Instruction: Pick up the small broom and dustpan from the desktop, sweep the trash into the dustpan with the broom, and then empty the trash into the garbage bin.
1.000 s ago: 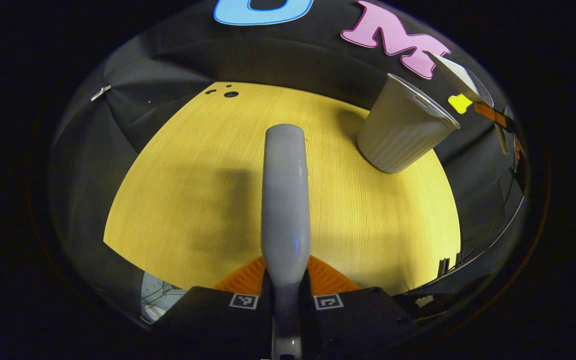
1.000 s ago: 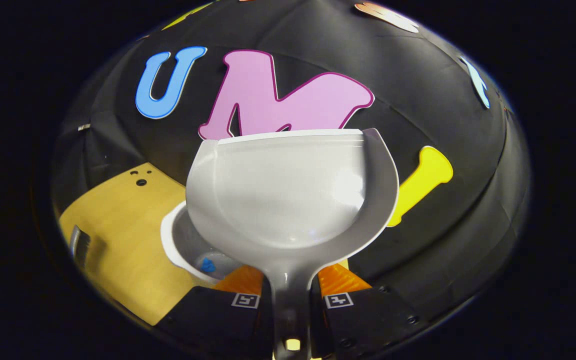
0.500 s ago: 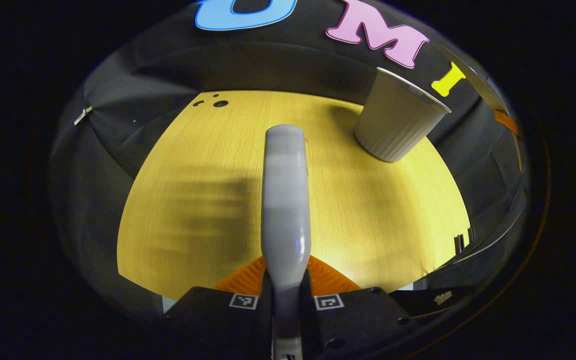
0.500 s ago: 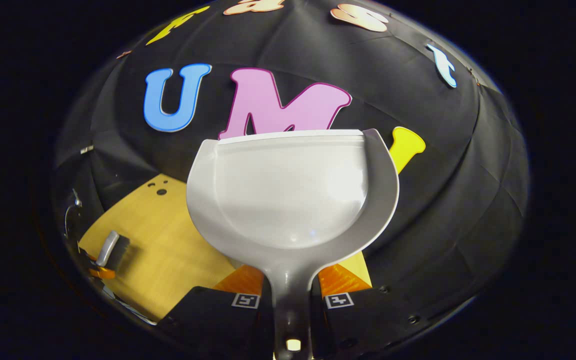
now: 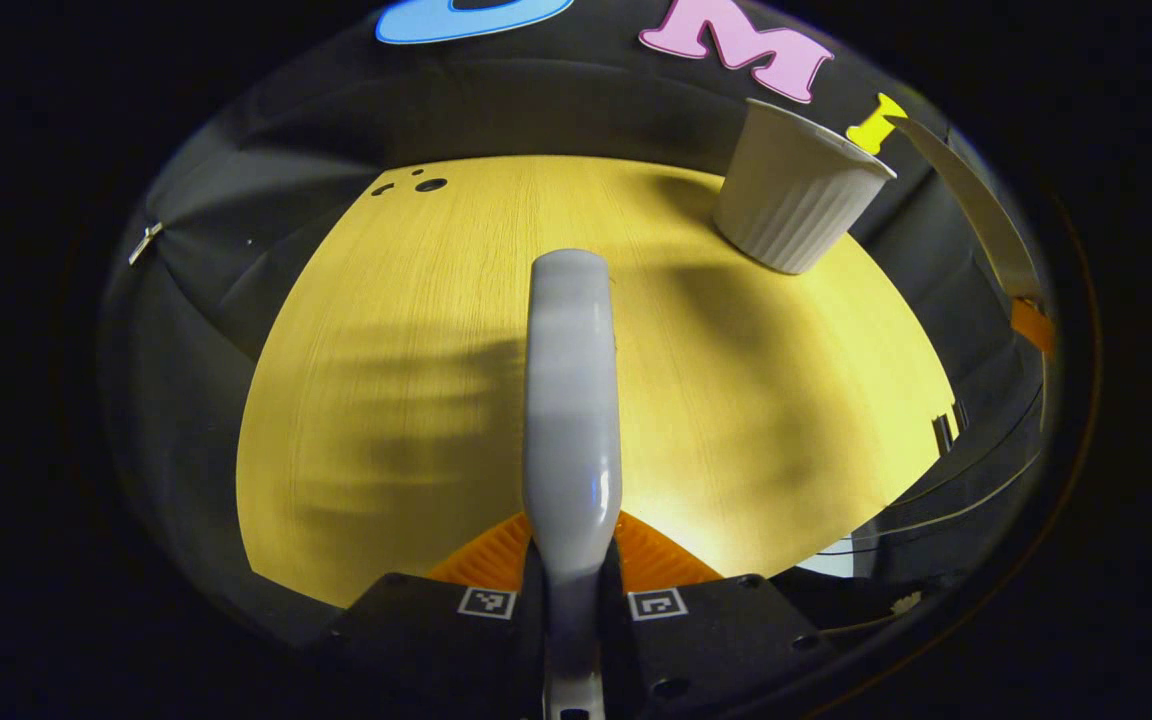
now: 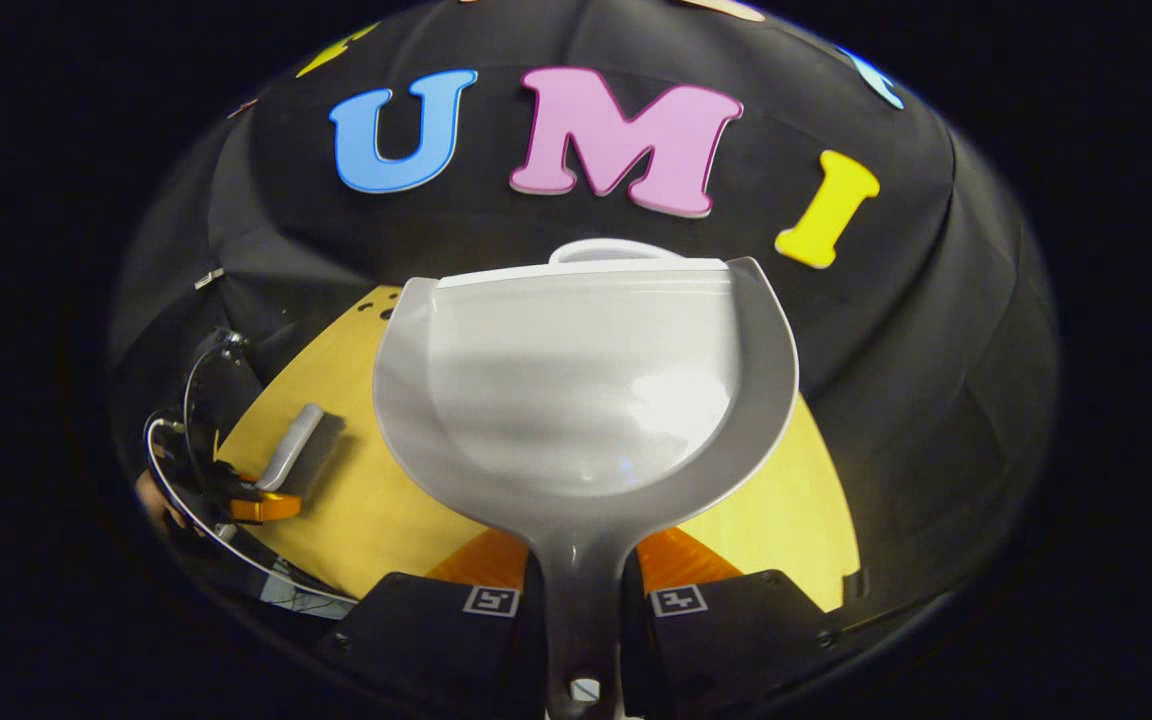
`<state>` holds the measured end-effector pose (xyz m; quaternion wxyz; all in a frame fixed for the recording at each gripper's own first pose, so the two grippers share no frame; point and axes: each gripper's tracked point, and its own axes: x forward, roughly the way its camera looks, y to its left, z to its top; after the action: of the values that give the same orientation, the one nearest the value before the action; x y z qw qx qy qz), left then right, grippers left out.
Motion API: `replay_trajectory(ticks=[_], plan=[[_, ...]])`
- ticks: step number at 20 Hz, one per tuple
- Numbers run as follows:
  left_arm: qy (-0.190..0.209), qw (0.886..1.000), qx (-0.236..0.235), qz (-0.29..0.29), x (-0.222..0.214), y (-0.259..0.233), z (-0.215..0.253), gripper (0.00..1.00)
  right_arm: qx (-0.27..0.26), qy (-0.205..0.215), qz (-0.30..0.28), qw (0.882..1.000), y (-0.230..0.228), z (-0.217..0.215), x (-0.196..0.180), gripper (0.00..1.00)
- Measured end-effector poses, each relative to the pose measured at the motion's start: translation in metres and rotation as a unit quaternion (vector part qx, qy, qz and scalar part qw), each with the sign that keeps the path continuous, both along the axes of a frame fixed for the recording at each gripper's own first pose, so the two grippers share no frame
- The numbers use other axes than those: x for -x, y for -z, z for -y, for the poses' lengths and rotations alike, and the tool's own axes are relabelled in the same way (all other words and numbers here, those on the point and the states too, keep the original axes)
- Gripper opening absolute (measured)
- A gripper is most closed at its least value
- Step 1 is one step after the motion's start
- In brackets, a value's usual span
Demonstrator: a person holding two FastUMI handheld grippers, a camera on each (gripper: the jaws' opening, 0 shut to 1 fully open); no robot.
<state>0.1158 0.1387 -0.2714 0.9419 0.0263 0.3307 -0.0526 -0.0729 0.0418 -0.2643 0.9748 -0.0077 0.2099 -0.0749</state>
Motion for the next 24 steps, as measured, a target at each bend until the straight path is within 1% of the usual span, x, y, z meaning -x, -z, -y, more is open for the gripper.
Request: replay_trajectory(ticks=[1, 2, 6, 7, 10, 12, 13, 14, 15, 16, 17, 18, 19, 20, 21, 22, 24], plan=[[0.002, 1.000, 0.000, -0.005, -0.001, 0.004, -0.001, 0.30, -0.007, -0.003, -0.016, 1.000, 0.017, -0.009, 0.000, 0.33], [0.003, 1.000, 0.002, -0.010, -0.003, 0.007, -0.002, 0.26, -0.014, -0.005, -0.031, 0.999, 0.032, -0.016, -0.001, 0.33], [0.006, 0.999, -0.001, -0.031, -0.011, 0.018, -0.007, 0.27, -0.048, -0.017, -0.099, 0.994, 0.084, -0.042, -0.010, 0.33], [0.004, 0.999, -0.005, -0.034, -0.015, 0.019, -0.007, 0.30, -0.052, -0.022, -0.109, 0.992, 0.091, -0.048, -0.014, 0.33], [-0.012, 0.999, -0.011, -0.045, -0.016, 0.022, -0.007, 0.30, -0.058, -0.032, -0.133, 0.989, 0.118, -0.063, -0.036, 0.33], [-0.031, 0.998, -0.010, -0.055, -0.020, 0.025, 0.000, 0.30, -0.070, -0.030, -0.151, 0.986, 0.132, -0.071, -0.053, 0.34], [-0.039, 0.997, -0.009, -0.060, -0.019, 0.025, 0.005, 0.27, -0.079, -0.027, -0.159, 0.984, 0.138, -0.074, -0.062, 0.33], [-0.046, 0.997, -0.008, -0.065, -0.019, 0.024, 0.006, 0.27, -0.089, -0.024, -0.164, 0.982, 0.144, -0.075, -0.067, 0.34], [-0.051, 0.996, -0.009, -0.070, -0.019, 0.022, 0.007, 0.30, -0.096, -0.022, -0.168, 0.981, 0.148, -0.077, -0.074, 0.34], [-0.055, 0.996, -0.008, -0.076, -0.018, 0.022, 0.009, 0.30, -0.094, -0.020, -0.172, 0.980, 0.152, -0.076, -0.081, 0.34], [-0.057, 0.995, -0.007, -0.081, -0.020, 0.025, 0.007, 0.27, -0.089, -0.017, -0.177, 0.980, 0.155, -0.074, -0.086, 0.34], [-0.060, 0.995, -0.007, -0.085, -0.020, 0.025, 0.007, 0.27, -0.083, -0.014, -0.182, 0.980, 0.158, -0.072, -0.088, 0.34], [-0.062, 0.995, -0.010, -0.084, -0.022, 0.026, 0.006, 0.31, -0.079, -0.012, -0.188, 0.979, 0.163, -0.071, -0.090, 0.34], [-0.061, 0.995, -0.013, -0.083, -0.021, 0.025, 0.007, 0.28, -0.079, -0.011, -0.194, 0.978, 0.167, -0.071, -0.091, 0.35], [-0.059, 0.995, -0.012, -0.084, -0.021, 0.025, 0.009, 0.28, -0.081, -0.012, -0.202, 0.976, 0.172, -0.072, -0.092, 0.35], [-0.057, 0.995, -0.014, -0.086, -0.020, 0.026, 0.008, 0.29, -0.083, -0.012, -0.209, 0.974, 0.178, -0.073, -0.091, 0.29], [-0.055, 0.994, -0.019, -0.090, -0.021, 0.029, 0.008, 0.30, -0.083, -0.010, -0.222, 0.971, 0.187, -0.071, -0.091, 0.42]])
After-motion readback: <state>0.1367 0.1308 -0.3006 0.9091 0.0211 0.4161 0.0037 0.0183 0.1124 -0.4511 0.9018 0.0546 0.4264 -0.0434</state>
